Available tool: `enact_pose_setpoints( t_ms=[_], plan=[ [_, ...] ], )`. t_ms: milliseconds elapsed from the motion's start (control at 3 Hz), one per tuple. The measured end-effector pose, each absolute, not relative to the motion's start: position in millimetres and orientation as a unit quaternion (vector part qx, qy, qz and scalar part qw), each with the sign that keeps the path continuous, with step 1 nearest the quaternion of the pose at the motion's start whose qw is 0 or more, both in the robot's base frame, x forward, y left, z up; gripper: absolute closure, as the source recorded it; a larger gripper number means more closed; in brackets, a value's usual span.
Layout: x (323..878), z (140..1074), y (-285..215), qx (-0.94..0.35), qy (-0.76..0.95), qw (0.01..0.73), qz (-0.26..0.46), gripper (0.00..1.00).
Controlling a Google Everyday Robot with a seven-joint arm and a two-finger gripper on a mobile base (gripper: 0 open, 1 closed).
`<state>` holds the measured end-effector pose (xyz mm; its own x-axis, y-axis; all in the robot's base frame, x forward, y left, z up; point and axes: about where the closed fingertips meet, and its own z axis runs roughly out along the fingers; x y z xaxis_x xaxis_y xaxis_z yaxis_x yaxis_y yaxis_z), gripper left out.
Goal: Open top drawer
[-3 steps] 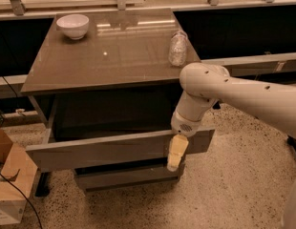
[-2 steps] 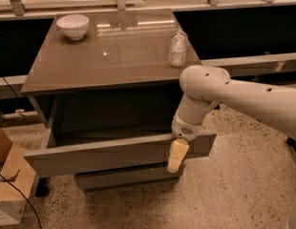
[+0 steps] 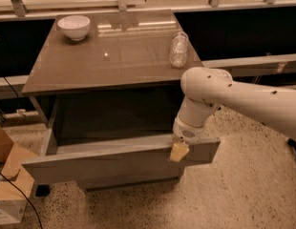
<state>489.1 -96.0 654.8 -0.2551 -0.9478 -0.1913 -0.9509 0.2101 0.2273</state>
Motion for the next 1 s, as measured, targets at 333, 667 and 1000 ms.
enact_pose_setpoints(
  t_ms=[333,667,1000],
  plan=[
    [490.0,654.5,-95.9,-0.610,0.778,0.005,0.150,0.62],
    [490.0,654.5,-95.9,-0.610,0.778,0.005,0.150,0.39],
    [490.0,654.5,-95.9,-0.610,0.778,0.005,0.150,0.16]
  ],
)
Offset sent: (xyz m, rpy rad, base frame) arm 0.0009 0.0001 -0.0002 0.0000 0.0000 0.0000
